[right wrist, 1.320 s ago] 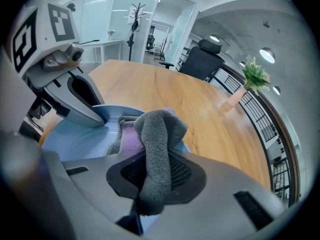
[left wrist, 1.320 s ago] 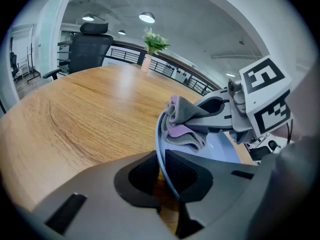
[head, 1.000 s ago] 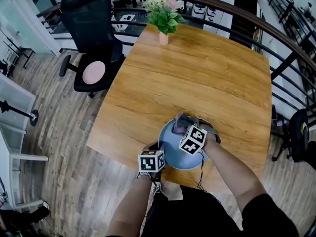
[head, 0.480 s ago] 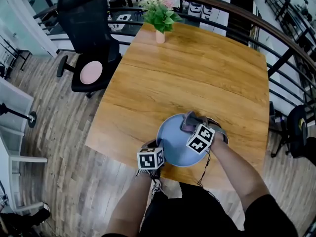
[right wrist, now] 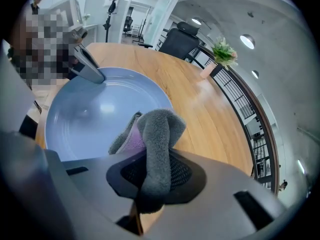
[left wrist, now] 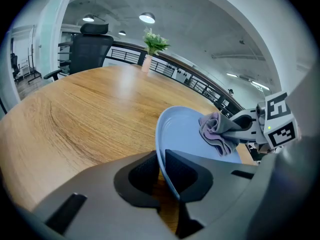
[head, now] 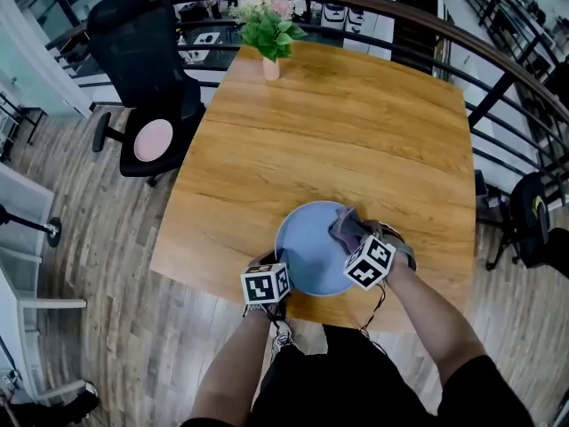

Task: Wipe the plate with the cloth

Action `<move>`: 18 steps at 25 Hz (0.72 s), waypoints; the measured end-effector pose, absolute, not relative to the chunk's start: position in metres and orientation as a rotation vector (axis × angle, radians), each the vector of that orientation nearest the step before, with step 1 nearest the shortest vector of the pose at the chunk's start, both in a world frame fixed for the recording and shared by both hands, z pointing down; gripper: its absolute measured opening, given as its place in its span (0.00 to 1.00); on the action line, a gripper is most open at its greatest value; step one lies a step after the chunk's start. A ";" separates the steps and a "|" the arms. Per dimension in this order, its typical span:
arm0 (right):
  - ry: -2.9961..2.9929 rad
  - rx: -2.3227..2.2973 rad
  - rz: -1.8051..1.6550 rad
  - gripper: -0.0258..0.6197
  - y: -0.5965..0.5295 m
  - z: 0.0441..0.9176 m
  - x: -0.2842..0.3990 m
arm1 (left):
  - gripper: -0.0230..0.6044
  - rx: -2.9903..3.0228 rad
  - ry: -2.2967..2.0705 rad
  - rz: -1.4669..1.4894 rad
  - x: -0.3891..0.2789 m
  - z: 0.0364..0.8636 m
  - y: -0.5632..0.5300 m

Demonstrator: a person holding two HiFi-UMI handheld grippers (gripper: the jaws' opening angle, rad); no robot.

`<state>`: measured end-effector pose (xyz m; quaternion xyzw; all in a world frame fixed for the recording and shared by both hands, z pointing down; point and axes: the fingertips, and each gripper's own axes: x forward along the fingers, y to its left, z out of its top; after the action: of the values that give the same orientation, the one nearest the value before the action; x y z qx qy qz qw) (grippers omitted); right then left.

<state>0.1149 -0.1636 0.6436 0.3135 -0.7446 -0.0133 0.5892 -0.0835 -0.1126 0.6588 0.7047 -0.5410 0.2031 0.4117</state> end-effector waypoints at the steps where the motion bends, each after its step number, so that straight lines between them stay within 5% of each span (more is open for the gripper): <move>1: -1.737 0.738 -0.024 0.15 -0.160 0.643 0.116 | 0.14 1.772 -1.361 0.511 -0.083 0.659 -0.113; 18: -1.790 0.790 0.072 0.15 -0.084 0.644 0.098 | 0.13 1.767 -1.352 0.508 -0.083 0.658 -0.112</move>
<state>0.0983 -0.0836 0.6441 0.3349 -0.7588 0.0305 0.5578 -0.0831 -0.1124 0.6585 0.7038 -0.5384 0.2022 0.4169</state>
